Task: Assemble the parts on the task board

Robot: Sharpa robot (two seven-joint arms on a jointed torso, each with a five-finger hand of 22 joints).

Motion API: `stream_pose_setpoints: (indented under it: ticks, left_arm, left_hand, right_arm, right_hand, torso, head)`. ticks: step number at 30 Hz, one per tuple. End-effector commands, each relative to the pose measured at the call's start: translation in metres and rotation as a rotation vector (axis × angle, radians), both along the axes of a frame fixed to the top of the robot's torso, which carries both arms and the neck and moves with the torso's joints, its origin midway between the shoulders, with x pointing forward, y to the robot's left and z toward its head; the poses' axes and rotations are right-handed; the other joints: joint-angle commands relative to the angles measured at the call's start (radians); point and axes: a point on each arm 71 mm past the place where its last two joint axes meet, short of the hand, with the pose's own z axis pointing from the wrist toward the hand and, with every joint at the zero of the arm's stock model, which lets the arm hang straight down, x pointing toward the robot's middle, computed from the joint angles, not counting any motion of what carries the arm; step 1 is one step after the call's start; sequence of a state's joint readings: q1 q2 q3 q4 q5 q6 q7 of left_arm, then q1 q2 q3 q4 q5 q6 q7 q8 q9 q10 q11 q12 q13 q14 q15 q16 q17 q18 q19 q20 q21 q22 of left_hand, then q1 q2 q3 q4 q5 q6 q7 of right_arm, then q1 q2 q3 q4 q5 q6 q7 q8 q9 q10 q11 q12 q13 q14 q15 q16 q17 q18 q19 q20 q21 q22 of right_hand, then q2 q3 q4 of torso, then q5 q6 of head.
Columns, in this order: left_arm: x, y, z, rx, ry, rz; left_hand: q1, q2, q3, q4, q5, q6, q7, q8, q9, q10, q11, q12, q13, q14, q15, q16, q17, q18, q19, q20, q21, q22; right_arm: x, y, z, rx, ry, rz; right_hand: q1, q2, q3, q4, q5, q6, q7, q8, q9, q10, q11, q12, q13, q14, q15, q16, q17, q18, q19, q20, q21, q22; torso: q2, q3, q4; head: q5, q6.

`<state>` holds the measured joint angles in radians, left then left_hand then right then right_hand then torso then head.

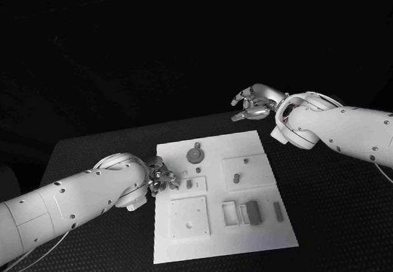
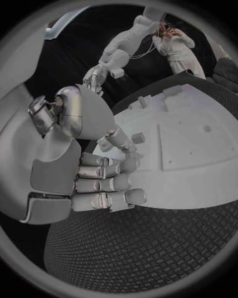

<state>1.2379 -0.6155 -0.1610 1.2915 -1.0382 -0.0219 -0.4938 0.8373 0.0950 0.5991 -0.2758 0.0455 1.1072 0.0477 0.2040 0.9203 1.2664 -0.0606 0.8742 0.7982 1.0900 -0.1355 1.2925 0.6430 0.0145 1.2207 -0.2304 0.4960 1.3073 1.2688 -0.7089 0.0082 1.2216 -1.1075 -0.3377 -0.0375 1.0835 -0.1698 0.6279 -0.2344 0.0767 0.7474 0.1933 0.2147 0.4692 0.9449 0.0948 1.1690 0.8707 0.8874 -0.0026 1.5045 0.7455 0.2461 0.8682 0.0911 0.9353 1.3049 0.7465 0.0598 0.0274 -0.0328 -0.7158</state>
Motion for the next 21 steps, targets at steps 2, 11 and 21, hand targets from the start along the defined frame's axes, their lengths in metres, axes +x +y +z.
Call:
stream_pose_setpoints:
  ticks: [2,11,21]
  left_arm:
    - [-0.0040,-0.0020,-0.0064,0.032,0.032,-0.022]
    - [-0.0047,-0.0031,-0.0090,0.040,0.033,-0.026]
    - [-0.0067,-0.0048,-0.0106,0.050,0.052,-0.042]
  left_hand:
    - [0.020,0.014,0.006,0.001,0.003,-0.004,0.004,0.000,-0.001,0.004,0.001,0.002,0.000,0.000,-0.007,0.006,-0.001,0.012,0.003,-0.003,0.005,0.021]
    - [0.019,0.014,0.006,0.001,0.003,-0.004,0.004,0.000,-0.001,0.005,0.001,0.003,0.000,0.000,-0.007,0.006,-0.001,0.012,0.003,-0.003,0.006,0.021]
    - [0.020,0.014,0.007,0.001,0.003,-0.005,0.004,0.000,-0.002,0.005,0.001,0.003,0.000,0.000,-0.007,0.007,-0.001,0.012,0.004,-0.004,0.006,0.021]
  right_arm:
    - [-0.0006,0.0016,-0.0002,-0.001,0.003,0.016]
    - [-0.0006,0.0017,-0.0002,-0.001,0.003,0.016]
    - [-0.0005,0.0013,-0.0002,-0.001,0.004,0.016]
  right_hand:
    - [-0.001,0.005,-0.001,-0.002,0.003,0.008,0.016,0.005,-0.002,-0.138,0.004,0.006,-0.002,-0.004,-0.003,0.004,-0.002,0.016,0.000,0.006,-0.006,0.001]
    - [0.000,0.005,-0.001,-0.002,0.003,0.008,0.016,0.005,-0.002,-0.139,0.004,0.007,-0.002,-0.004,-0.003,0.004,-0.002,0.016,0.000,0.006,-0.006,0.001]
    - [0.000,0.005,-0.001,-0.003,0.003,0.008,0.016,0.006,-0.003,-0.139,0.004,0.007,-0.003,-0.004,-0.003,0.005,-0.003,0.016,0.000,0.006,-0.006,0.001]
  torso:
    - [0.000,0.0001,0.0002]
    - [0.000,-0.0003,0.0001]
    - [0.000,0.0001,0.0001]
  head:
    - [-0.001,-0.001]
    - [-0.002,-0.002]
    - [-0.003,-0.004]
